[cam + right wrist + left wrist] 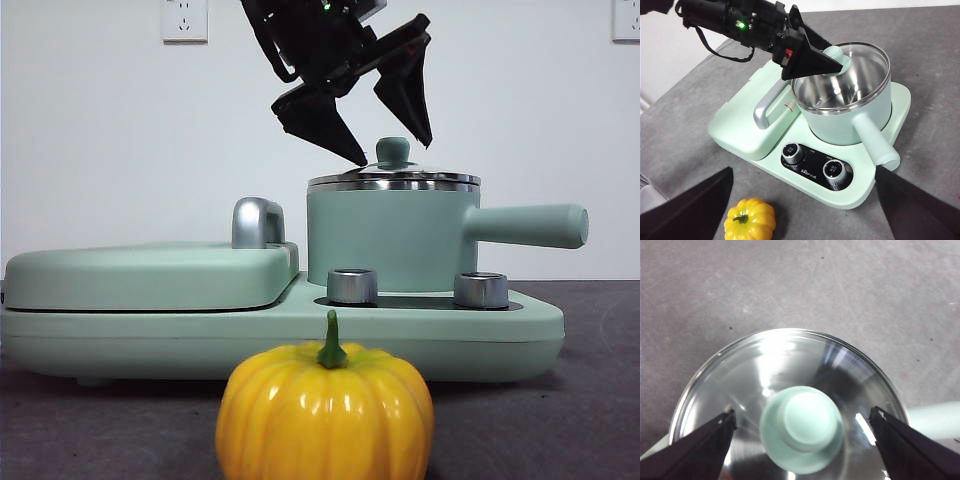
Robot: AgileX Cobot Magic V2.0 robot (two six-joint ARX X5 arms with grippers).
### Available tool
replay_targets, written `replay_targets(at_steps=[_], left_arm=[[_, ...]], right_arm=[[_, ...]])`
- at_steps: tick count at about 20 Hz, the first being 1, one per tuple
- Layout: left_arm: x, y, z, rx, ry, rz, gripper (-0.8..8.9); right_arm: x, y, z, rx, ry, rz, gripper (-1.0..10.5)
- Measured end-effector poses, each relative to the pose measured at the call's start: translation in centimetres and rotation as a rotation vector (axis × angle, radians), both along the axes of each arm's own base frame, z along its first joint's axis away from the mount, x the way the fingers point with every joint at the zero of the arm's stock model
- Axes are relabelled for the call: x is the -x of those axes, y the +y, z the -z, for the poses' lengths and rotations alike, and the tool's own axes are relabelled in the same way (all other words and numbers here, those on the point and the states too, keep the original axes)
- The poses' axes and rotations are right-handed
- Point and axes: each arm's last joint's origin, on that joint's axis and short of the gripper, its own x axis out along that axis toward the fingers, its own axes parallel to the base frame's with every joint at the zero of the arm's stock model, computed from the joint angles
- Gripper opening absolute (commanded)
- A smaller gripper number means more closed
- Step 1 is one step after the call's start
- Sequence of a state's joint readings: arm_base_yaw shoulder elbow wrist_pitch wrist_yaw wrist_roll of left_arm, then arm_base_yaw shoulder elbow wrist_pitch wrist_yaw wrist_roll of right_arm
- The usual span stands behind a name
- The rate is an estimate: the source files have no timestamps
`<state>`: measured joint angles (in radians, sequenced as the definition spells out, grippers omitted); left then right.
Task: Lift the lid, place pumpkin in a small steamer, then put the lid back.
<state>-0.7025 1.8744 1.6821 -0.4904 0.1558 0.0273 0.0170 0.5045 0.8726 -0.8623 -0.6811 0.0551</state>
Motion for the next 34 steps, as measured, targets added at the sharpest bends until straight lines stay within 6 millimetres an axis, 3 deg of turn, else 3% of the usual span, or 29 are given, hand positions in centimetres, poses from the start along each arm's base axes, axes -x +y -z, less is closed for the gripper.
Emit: replay_targets(at_steps=[2,6,13,16,19,26,29,34], left_arm=[[0.0,-0.1,0.0,0.005,-0.006,0.001,3.47],[0.0,-0.1,0.0,0.002,-0.008,0.003,3.27],[0.0,-0.1,0.0,-0.023,-0.036,0.033,1.79],[-0.2,-0.2,0.5,-0.034,-0.031,0.040,1.73],[-0.1,-0.4,0.5,-0.040,-0.043,0.053,0.79],[0.0,-0.3,0.1,-0.057,-0.031,0.058,0.69],[0.3,-0.2,-1.5,-0.071,-0.015,0.058,0.67],[1.0,0.5,-6.7,-0.059,-0.032,0.058,0.65]], right_arm=[[0.0,0.0,0.0,0.000,0.000,0.000,4.5],[0.0,0.0,0.0,0.000,0.000,0.000,4.5],[0.0,0.0,0.0,0.000,0.000,0.001,4.5],[0.0,0.0,0.0,0.000,0.000,0.001,4.5],[0.0,0.0,0.0,0.000,0.000,0.001,4.5],[0.0,0.0,0.0,0.002,0.000,0.004,4.5],[-0.4,0.0,0.1,0.002,0.016,0.002,4.5],[-2.3,1.0,0.8,0.010,0.113,-0.089,4.5]])
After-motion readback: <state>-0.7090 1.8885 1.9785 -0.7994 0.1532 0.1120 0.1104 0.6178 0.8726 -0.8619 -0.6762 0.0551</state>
